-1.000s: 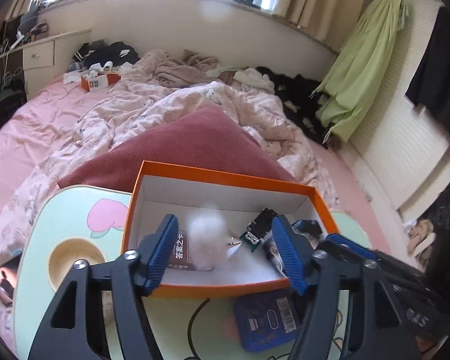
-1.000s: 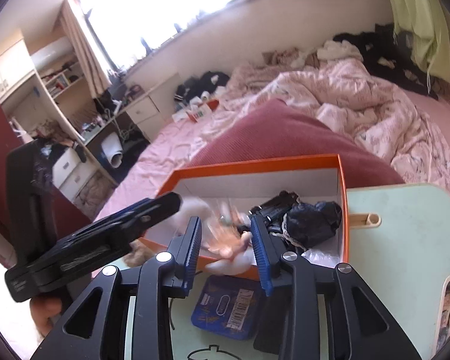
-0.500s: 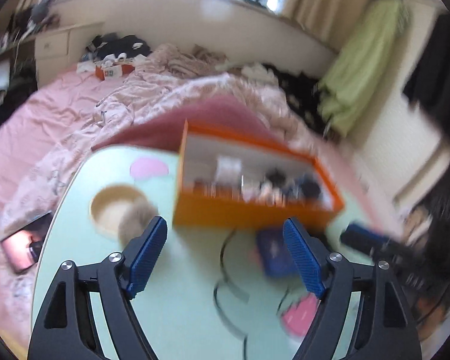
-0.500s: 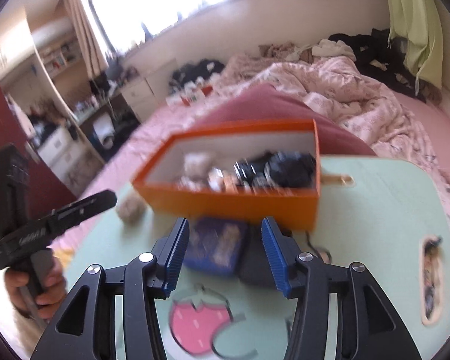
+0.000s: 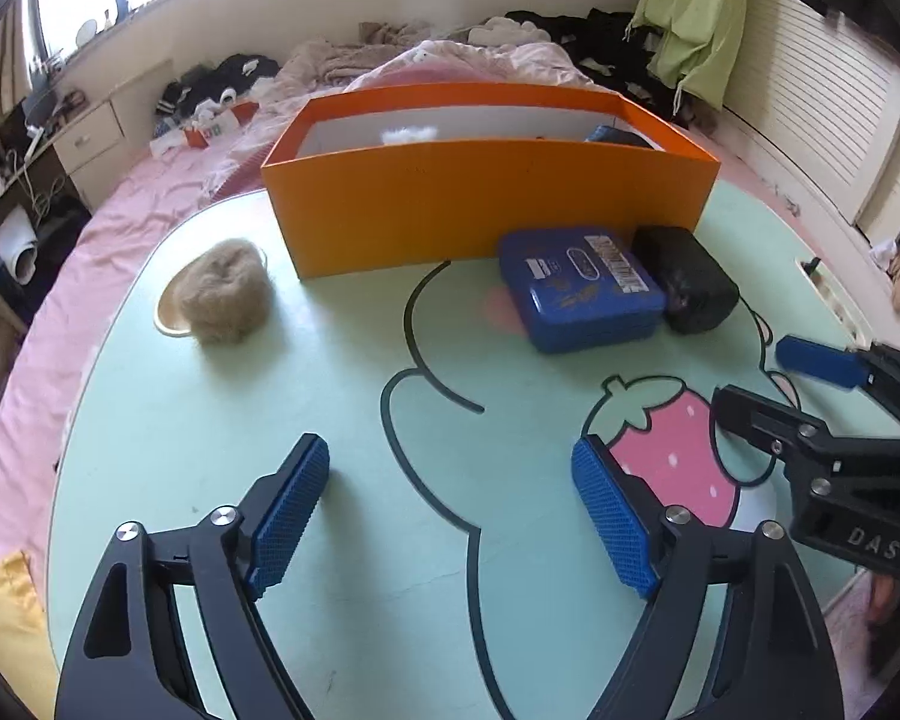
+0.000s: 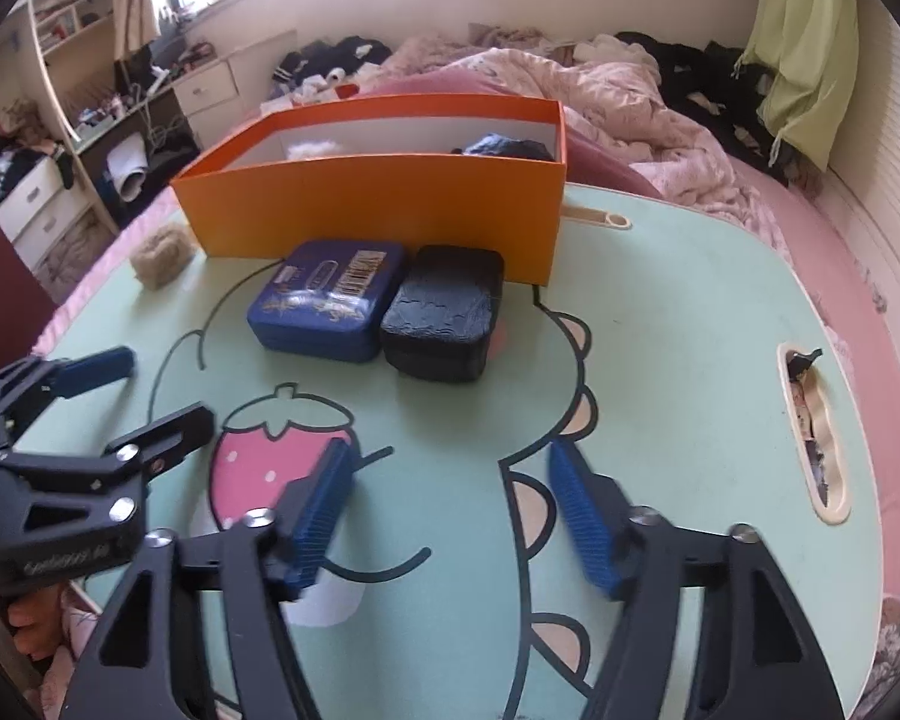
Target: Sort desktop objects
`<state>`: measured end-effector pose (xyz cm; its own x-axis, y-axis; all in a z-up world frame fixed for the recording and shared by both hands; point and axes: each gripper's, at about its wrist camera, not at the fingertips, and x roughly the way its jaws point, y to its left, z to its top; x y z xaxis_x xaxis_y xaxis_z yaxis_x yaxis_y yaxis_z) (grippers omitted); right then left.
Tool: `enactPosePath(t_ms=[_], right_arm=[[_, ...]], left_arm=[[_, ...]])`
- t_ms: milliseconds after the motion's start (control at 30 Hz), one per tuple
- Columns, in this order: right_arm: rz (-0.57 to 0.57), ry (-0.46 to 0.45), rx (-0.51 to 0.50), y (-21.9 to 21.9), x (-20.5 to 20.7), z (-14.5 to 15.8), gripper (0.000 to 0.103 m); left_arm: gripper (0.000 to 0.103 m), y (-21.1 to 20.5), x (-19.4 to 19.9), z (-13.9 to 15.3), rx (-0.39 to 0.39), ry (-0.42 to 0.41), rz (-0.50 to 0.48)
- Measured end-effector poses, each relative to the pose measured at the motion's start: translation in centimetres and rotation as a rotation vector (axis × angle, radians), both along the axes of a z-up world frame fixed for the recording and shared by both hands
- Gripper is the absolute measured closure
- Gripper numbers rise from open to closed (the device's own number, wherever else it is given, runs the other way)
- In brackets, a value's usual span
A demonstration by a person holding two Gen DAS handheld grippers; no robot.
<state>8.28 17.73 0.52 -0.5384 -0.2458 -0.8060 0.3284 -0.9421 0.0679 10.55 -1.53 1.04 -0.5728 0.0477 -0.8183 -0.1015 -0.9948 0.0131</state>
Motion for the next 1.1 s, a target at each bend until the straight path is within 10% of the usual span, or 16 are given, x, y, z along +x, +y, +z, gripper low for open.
enactPosePath(t_ms=[167, 1100], right_arm=[[0.002, 0.0, 0.031, -0.3, 0.2, -0.4, 0.012], [0.01, -0.01, 0.037, -0.9, 0.4, -0.5, 0.001]], left_arm=[[0.01, -0.8, 0.8, -0.4, 0.014, 0.016, 0.031], [0.0, -1.2, 2.1, -0.8, 0.008, 0.068, 0.09]])
